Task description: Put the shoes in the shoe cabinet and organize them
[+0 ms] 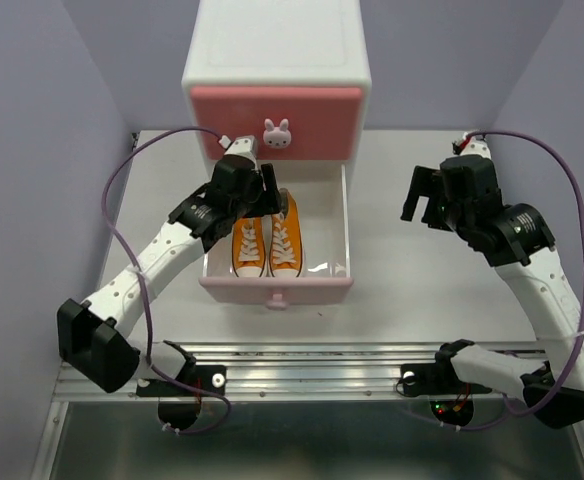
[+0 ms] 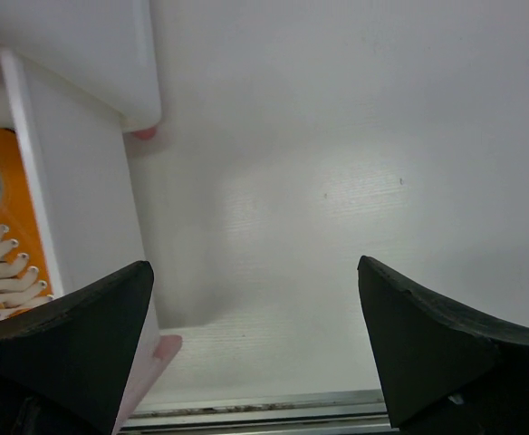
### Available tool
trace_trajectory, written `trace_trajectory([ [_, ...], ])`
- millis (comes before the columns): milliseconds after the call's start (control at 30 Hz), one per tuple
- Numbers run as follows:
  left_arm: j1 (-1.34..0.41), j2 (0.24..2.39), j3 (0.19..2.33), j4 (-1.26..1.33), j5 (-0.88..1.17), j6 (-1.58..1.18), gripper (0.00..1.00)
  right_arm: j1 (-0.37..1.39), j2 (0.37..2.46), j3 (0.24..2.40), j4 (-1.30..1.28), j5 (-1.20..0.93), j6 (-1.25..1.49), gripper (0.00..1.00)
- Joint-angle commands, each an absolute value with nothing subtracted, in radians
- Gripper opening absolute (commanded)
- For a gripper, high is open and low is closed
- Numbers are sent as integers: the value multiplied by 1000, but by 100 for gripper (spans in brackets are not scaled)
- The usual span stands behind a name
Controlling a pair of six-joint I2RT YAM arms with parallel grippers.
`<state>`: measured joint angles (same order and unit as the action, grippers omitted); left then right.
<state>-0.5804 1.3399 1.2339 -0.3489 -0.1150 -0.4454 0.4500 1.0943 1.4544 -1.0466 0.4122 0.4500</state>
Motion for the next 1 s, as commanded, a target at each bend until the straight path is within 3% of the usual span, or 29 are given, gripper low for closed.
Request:
trace_trajectory([
  [0, -583, 1240, 1270, -324, -111, -422, 72, 442, 1133, 1653, -991, 390, 482, 100],
  [100, -584, 1184, 1279, -351, -55, -434, 78, 442, 1215, 1808, -875, 316, 474, 100],
  [133, -584, 1152, 1284, -368, -43, -436, 98, 442, 1241, 1847, -795, 290, 444, 100],
  [300, -586, 1071, 1367, -560, -35, -446, 99, 442, 1556, 2227, -644, 46, 322, 100],
  [333, -591, 1043, 1380, -578, -19, -448, 99, 442, 1615, 2385, -609, 11, 287, 100],
  [433, -598, 1016, 1439, -647, 52, -448, 99, 451, 1774, 2525, -425, -139, 287, 100],
  [567, -653, 1008, 1485, -738, 107, -449, 99, 523, 1848, 2448, -209, -180, 276, 100],
  [800, -819, 968, 1411, -817, 135, -521, 99, 577, 1980, 2446, -334, -127, 258, 100],
  [967, -1035, 894, 1289, -822, 137, -699, 99, 577, 1983, 2376, -359, -84, 224, 100],
])
